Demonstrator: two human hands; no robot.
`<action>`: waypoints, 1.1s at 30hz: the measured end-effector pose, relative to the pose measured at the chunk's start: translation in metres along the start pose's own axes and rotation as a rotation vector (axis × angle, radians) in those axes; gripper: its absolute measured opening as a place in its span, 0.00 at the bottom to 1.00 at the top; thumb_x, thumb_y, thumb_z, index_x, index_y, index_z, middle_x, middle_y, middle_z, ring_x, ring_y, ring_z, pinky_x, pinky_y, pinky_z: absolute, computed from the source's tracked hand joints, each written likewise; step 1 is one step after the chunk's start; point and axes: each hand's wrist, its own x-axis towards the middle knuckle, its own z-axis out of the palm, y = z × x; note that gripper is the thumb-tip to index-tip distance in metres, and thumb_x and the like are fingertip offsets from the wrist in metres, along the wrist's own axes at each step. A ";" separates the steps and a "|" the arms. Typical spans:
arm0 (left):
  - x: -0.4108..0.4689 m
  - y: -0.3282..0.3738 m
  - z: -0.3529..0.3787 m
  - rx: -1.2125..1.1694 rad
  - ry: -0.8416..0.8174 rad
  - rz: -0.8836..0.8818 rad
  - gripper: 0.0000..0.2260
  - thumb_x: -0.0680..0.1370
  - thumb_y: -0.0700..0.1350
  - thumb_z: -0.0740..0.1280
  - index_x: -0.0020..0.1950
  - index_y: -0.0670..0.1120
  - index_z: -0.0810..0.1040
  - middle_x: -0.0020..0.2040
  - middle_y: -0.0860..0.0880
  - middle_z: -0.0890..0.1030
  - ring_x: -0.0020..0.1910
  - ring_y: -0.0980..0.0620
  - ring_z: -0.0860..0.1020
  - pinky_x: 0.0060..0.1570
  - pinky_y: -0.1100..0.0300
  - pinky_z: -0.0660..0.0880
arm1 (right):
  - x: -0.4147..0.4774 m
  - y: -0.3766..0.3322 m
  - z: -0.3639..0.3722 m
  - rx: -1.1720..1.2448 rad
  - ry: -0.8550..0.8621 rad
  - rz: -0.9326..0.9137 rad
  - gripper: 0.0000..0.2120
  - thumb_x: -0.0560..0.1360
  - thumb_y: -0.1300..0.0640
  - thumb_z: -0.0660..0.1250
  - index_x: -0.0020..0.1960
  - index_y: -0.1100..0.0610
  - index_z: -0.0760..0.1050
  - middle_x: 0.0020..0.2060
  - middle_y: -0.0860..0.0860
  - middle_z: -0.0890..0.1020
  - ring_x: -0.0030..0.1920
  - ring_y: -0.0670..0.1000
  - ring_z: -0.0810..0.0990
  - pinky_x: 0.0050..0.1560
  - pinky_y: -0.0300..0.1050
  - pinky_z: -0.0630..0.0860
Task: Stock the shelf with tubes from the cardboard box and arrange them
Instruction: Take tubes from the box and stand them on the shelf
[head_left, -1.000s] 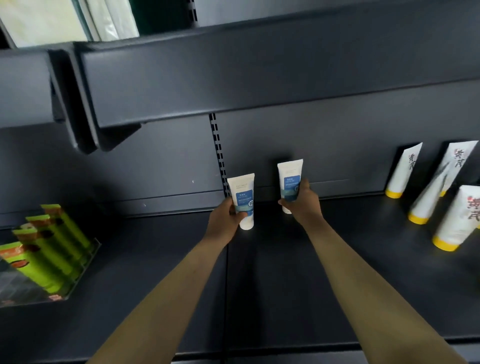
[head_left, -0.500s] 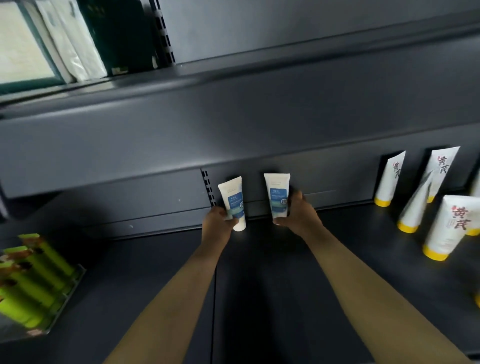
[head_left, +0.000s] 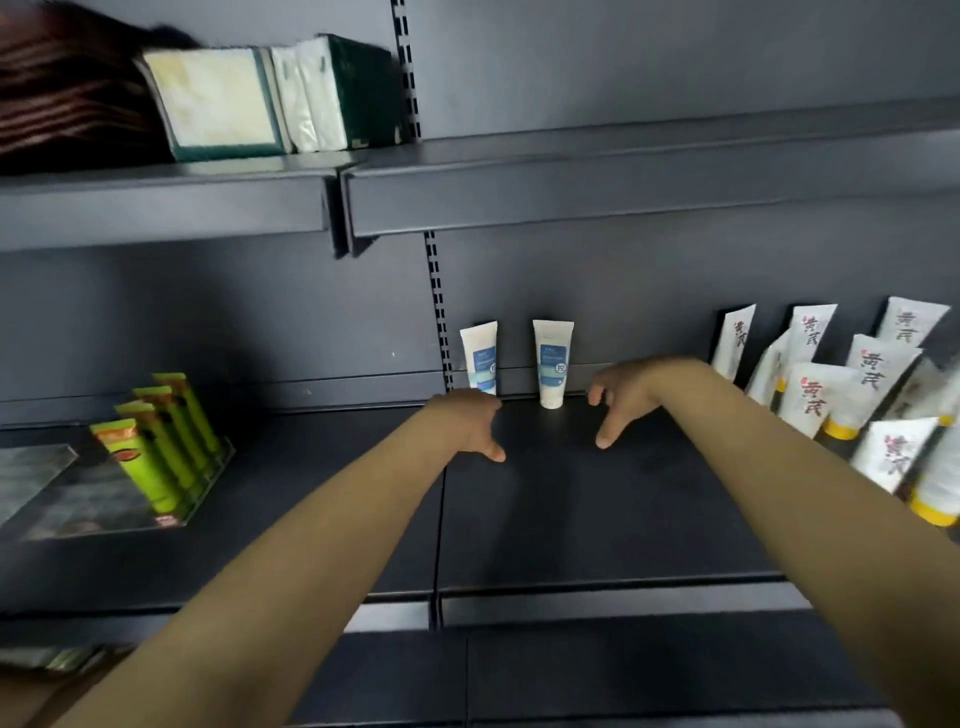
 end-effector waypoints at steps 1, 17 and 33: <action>-0.009 0.005 -0.005 -0.005 0.001 0.028 0.36 0.72 0.57 0.70 0.75 0.47 0.59 0.73 0.46 0.65 0.70 0.46 0.66 0.65 0.53 0.68 | -0.013 -0.002 -0.002 -0.020 -0.018 0.020 0.36 0.66 0.43 0.75 0.70 0.52 0.67 0.66 0.49 0.72 0.63 0.52 0.72 0.62 0.44 0.70; -0.157 0.101 0.054 0.018 -0.093 0.563 0.33 0.72 0.58 0.70 0.73 0.47 0.63 0.69 0.47 0.70 0.65 0.45 0.70 0.59 0.52 0.70 | -0.227 -0.039 0.120 -0.011 -0.295 0.345 0.46 0.63 0.34 0.72 0.75 0.43 0.55 0.72 0.46 0.65 0.69 0.54 0.67 0.66 0.53 0.68; -0.184 0.232 0.211 -0.053 -0.232 0.742 0.23 0.75 0.56 0.65 0.68 0.50 0.68 0.63 0.50 0.73 0.62 0.45 0.73 0.57 0.50 0.73 | -0.336 0.035 0.335 0.419 -0.072 0.515 0.28 0.70 0.47 0.72 0.68 0.49 0.68 0.63 0.49 0.76 0.62 0.53 0.74 0.62 0.45 0.71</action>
